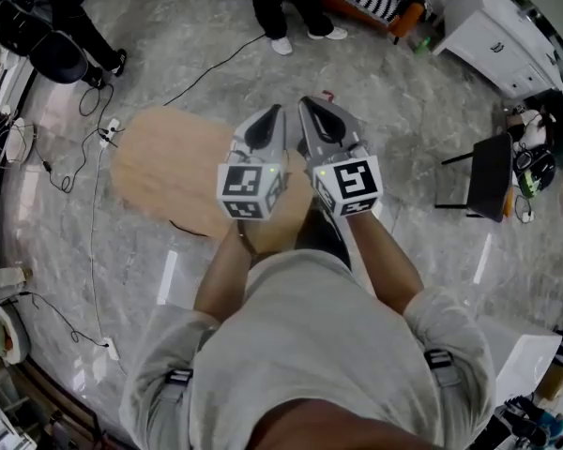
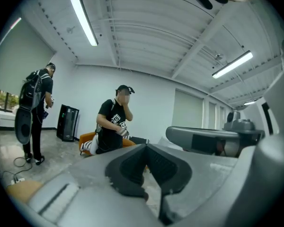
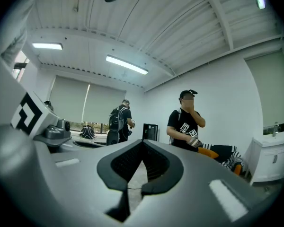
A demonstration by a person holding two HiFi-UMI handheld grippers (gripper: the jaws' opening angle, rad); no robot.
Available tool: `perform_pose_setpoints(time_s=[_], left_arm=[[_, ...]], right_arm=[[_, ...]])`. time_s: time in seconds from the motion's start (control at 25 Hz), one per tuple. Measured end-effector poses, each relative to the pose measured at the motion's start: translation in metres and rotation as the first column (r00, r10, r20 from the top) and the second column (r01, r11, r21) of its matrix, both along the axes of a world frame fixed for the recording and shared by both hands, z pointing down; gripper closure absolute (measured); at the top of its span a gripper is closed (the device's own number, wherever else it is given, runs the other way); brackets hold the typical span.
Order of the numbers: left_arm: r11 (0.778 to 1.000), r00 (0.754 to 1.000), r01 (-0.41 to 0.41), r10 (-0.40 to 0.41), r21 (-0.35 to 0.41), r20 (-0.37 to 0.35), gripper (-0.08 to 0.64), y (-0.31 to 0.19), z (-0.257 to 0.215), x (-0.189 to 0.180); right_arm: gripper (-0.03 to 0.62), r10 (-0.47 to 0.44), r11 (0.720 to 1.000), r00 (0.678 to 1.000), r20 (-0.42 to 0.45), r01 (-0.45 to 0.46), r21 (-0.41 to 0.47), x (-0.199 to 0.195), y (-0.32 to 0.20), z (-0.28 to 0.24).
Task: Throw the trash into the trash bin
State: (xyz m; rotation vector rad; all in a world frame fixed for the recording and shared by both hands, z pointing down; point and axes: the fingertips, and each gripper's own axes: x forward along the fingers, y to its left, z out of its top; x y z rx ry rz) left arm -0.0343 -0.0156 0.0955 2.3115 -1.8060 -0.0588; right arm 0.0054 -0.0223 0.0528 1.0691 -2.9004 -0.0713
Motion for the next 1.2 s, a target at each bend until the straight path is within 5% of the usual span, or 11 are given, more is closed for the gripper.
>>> perform_pose_setpoints(time_s=[0.32,0.56,0.96,1.2], left_arm=[[0.970,0.971,0.237,-0.236,-0.058,0.023,0.543,0.100,0.017,-0.127],[0.934,0.947,0.320,-0.321,-0.159,0.017,0.541,0.161,0.056,-0.173],[0.876,0.917,0.376,-0.398,-0.302,-0.012,0.541,0.179,0.133,-0.179],[0.815,0.892,0.402,-0.451,-0.418,-0.023,0.541,0.203,0.209,-0.165]], right_arm=[[0.584,-0.230,0.970,0.972,0.039,0.232,-0.069,-0.129,0.084,0.018],[0.584,-0.323,0.936,0.946,0.018,0.323,-0.139,-0.181,0.127,0.060],[0.584,-0.398,0.886,0.914,-0.079,0.361,-0.292,-0.172,0.134,0.145],[0.584,-0.481,0.829,0.862,-0.159,0.388,-0.402,-0.160,0.140,0.230]])
